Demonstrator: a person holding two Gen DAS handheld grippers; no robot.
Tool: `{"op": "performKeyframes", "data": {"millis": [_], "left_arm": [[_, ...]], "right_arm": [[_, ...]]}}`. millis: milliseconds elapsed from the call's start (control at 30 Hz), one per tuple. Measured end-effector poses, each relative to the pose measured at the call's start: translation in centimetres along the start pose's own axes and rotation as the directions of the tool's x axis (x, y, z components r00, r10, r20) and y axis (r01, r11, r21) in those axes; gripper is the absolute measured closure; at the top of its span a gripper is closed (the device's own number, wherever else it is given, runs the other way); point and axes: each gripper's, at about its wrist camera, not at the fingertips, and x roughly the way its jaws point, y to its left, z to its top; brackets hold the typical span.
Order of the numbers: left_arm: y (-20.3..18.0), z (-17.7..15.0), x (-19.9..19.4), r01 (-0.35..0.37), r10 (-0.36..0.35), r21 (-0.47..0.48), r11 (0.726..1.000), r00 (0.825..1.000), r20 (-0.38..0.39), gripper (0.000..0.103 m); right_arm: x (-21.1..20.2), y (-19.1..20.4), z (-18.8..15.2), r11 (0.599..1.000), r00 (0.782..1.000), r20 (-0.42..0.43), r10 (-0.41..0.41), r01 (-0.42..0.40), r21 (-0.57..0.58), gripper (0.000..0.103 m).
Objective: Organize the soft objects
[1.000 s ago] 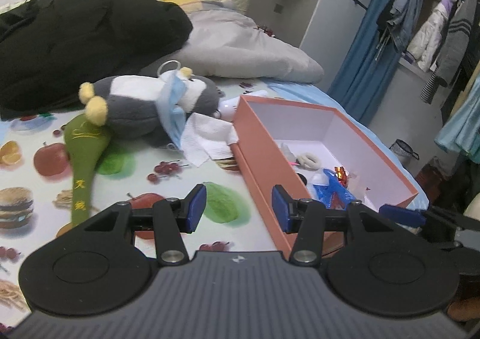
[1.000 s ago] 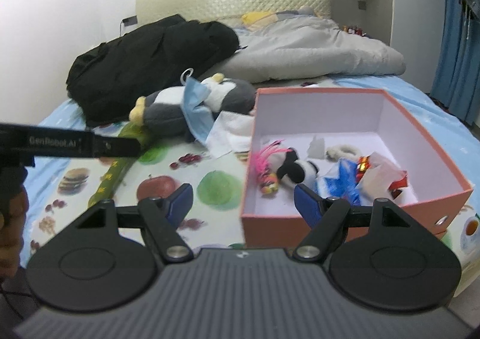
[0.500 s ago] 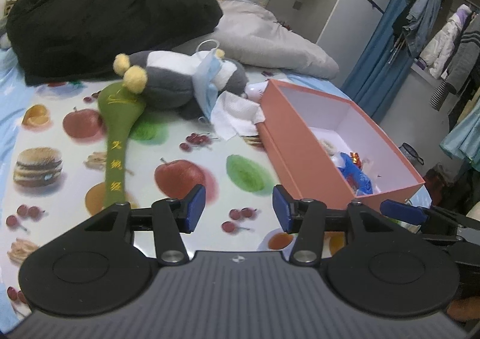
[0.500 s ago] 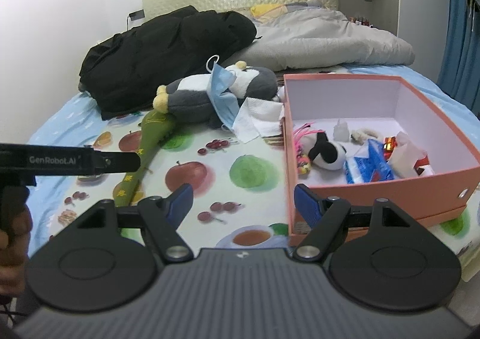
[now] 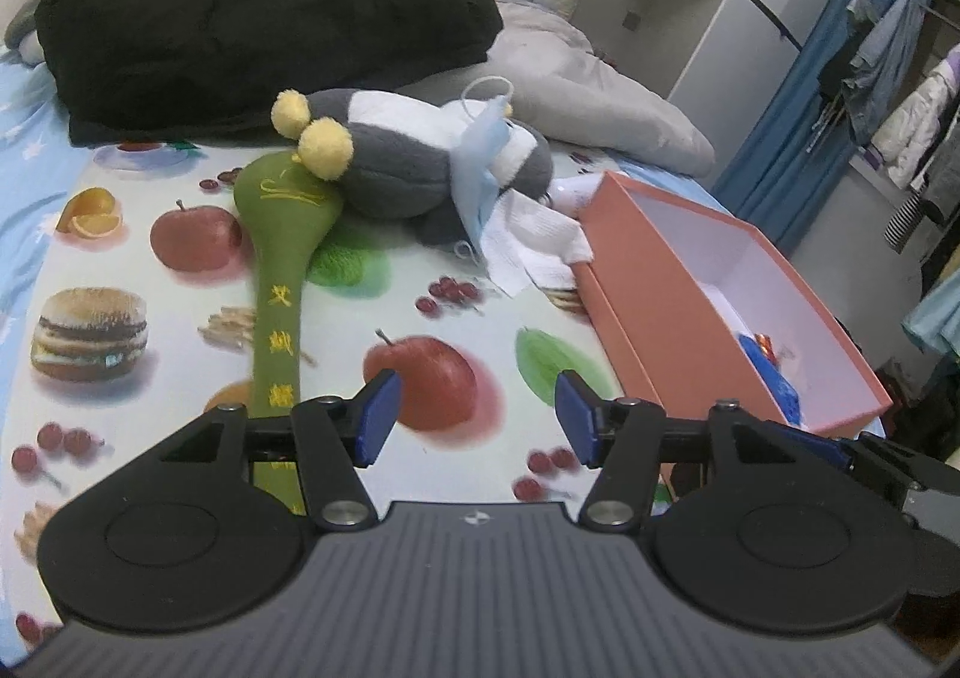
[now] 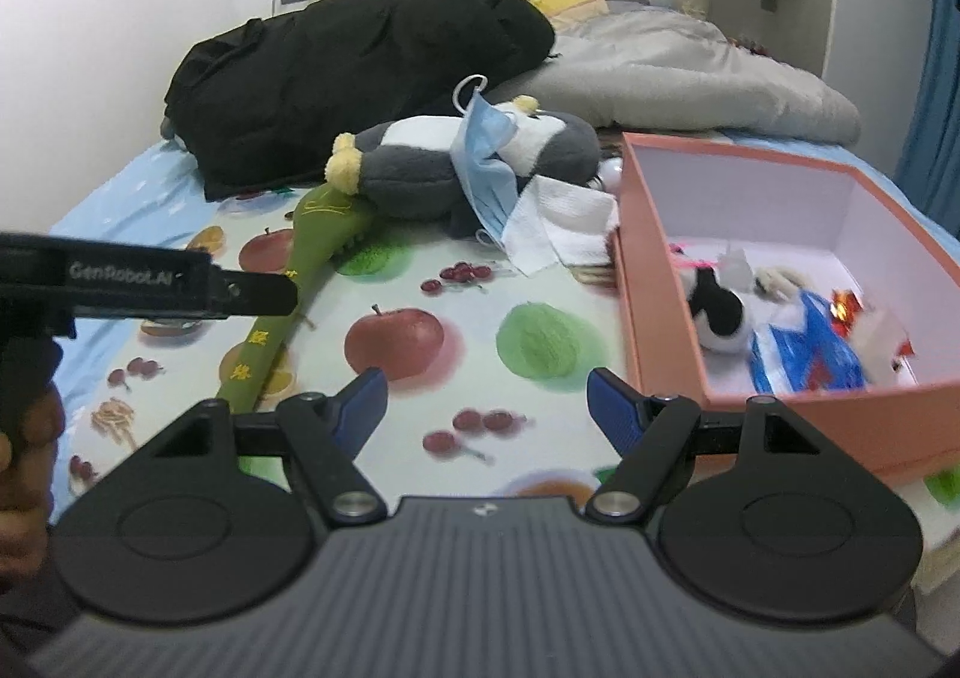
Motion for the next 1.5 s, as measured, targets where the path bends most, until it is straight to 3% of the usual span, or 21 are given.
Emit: {"op": "performKeyframes", "data": {"millis": [267,533,733,1167,1333,1400,1433,1500], "left_arm": [[1.3,3.2,4.6,0.014,-0.014,-0.025,1.0,1.0,0.008,0.04],[1.5,7.0,12.1,0.025,-0.025,0.008,1.0,1.0,-0.019,0.04],[2.1,9.3,17.4,0.053,-0.053,0.001,0.999,0.998,-0.045,0.04],[2.4,10.6,25.8,0.096,-0.096,-0.004,0.995,0.991,-0.097,0.042],[2.7,10.7,27.5,0.093,-0.093,-0.012,0.996,0.99,-0.102,0.05],[2.9,10.7,28.3,0.073,-0.075,-0.024,0.997,0.99,-0.119,0.061],[3.2,10.7,28.5,0.063,-0.066,-0.034,0.997,0.99,-0.123,0.064],[3.4,10.7,28.8,0.057,-0.061,-0.039,0.998,0.991,-0.12,0.078]], "right_arm": [[5.0,0.3,1.9,0.998,0.999,0.017,-0.037,0.038,-0.055,0.033],[11.4,-0.3,3.9,0.997,0.997,0.031,-0.064,0.065,-0.027,0.036],[16.1,-0.9,4.9,0.995,0.995,0.028,-0.097,0.097,-0.018,0.044],[24.8,-2.6,5.6,0.987,0.987,0.011,-0.159,0.159,-0.011,0.05],[26.6,-3.7,5.5,0.989,0.989,-0.015,-0.147,0.147,0.027,0.05],[26.9,-4.0,5.6,0.989,0.99,-0.021,-0.138,0.139,0.043,0.05],[26.9,-4.1,5.7,0.99,0.991,-0.026,-0.129,0.13,0.047,0.054],[27.0,-4.1,5.9,0.992,0.993,-0.035,-0.112,0.114,0.055,0.072]]}}
